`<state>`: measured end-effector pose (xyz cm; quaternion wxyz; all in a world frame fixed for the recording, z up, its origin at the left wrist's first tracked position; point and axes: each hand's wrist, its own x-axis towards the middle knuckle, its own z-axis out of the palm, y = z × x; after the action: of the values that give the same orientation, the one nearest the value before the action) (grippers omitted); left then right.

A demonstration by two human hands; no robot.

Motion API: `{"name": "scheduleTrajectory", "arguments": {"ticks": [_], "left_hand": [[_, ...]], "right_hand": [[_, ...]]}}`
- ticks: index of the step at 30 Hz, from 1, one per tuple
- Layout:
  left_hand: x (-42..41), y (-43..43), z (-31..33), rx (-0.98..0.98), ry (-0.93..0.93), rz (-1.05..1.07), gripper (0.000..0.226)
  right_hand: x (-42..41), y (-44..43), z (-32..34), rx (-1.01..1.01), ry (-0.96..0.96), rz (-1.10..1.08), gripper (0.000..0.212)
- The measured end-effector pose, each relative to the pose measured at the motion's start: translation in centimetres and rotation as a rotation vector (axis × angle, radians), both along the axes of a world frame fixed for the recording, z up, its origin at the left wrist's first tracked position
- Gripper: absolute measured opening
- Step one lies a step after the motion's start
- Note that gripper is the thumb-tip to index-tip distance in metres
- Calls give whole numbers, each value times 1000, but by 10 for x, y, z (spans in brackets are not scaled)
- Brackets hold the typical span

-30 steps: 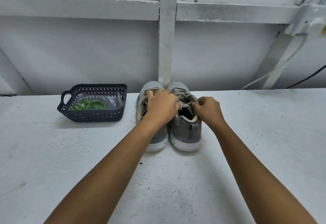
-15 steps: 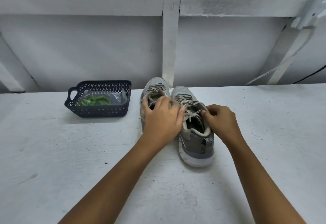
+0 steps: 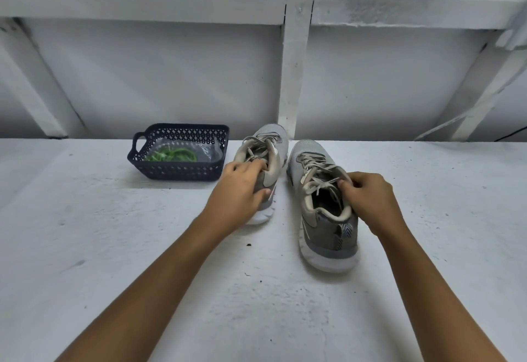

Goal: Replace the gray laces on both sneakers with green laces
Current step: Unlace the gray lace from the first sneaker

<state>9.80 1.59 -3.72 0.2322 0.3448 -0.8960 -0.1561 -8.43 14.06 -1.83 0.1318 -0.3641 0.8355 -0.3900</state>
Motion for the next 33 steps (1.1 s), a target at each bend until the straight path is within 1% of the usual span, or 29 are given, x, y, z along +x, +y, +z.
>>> {"name": "scheduleTrajectory", "arguments": {"ticks": [6, 13, 15, 18, 20, 22, 25, 28, 31, 33], "left_hand": [[21, -13, 2, -50, -39, -10, 42], [34, -16, -3, -221, -115, -2, 39], [32, -11, -4, -243, -94, 7, 41], [26, 5, -2, -259, 7, -26, 38], [21, 24, 4, -194, 121, -99, 38], [16, 45, 10, -62, 188, -198, 37], [7, 63, 11, 40, 120, -278, 28], [1, 61, 13, 129, 90, -259, 21], [-2, 56, 13, 115, 86, -236, 10], [-1, 55, 12, 96, 96, -237, 9]], "right_hand": [[25, 15, 0, 25, 57, 12, 24], [49, 25, -9, 23, 47, -5, 26], [51, 28, -10, 2, 4, -10, 25], [52, 31, -10, -21, -45, -9, 23], [51, 32, -11, -27, -66, -7, 23], [51, 33, -12, -32, -82, -2, 23], [50, 33, -13, -37, -86, 6, 23], [50, 33, -15, -38, -89, 10, 24], [50, 33, -16, -40, -98, 8, 25], [49, 32, -16, -40, -103, 5, 25]]}}
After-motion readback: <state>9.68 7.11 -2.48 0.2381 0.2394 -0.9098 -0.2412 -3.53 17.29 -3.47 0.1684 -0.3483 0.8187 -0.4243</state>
